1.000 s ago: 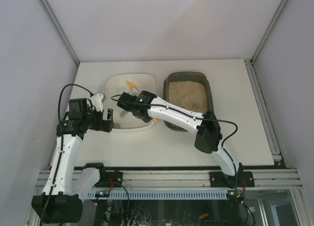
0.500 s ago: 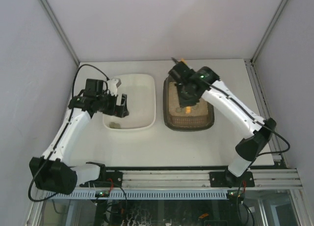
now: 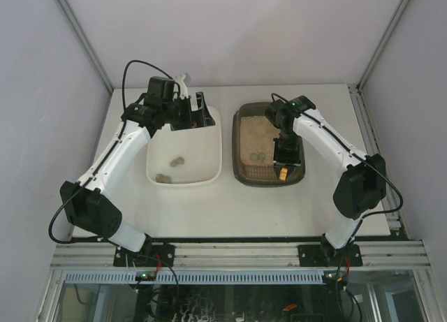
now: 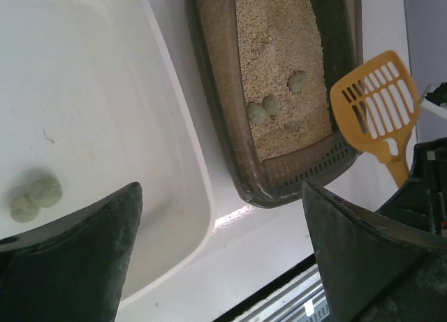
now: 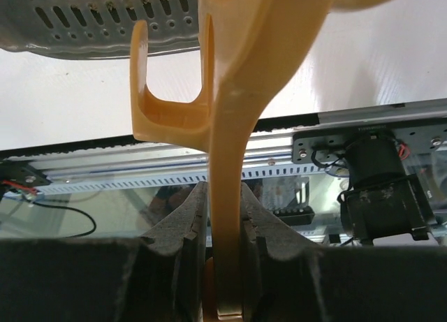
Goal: Clean the litter box
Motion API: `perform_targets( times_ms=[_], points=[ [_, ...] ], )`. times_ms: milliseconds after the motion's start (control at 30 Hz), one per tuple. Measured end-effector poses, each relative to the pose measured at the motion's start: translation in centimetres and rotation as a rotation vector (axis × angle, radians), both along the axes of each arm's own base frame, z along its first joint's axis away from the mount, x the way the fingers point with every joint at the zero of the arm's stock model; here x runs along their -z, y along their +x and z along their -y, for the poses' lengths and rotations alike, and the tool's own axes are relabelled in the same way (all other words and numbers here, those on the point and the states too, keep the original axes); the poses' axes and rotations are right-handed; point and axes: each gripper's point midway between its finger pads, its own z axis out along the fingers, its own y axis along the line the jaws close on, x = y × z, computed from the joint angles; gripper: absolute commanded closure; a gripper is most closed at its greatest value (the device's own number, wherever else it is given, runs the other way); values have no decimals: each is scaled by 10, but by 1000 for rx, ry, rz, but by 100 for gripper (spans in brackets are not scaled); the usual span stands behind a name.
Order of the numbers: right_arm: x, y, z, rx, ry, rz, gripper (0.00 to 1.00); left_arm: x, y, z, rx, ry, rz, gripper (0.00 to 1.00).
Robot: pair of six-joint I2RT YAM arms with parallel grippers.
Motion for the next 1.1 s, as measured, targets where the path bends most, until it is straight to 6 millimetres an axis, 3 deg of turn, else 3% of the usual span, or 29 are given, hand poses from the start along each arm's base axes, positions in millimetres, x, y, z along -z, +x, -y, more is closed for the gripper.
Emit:
perform_targets(
  times_ms=[200, 400, 533, 767, 1100],
  points=[
    [8, 10, -2, 54, 26, -58, 100, 3, 4, 10, -82, -67, -44, 0],
    [19, 19, 1, 90, 21, -105, 100, 30, -7, 7, -129, -97, -98, 0],
    [25, 29, 7, 127, 15, -125, 100, 19, -11, 2, -139, -100, -60, 0],
    [33, 36, 5, 137, 27, -155, 100, -17, -18, -24, -176, -130, 73, 0],
    [48, 42, -6, 122, 36, -217, 100, 1, -6, -77, -289, -88, 60, 0]
  ],
)
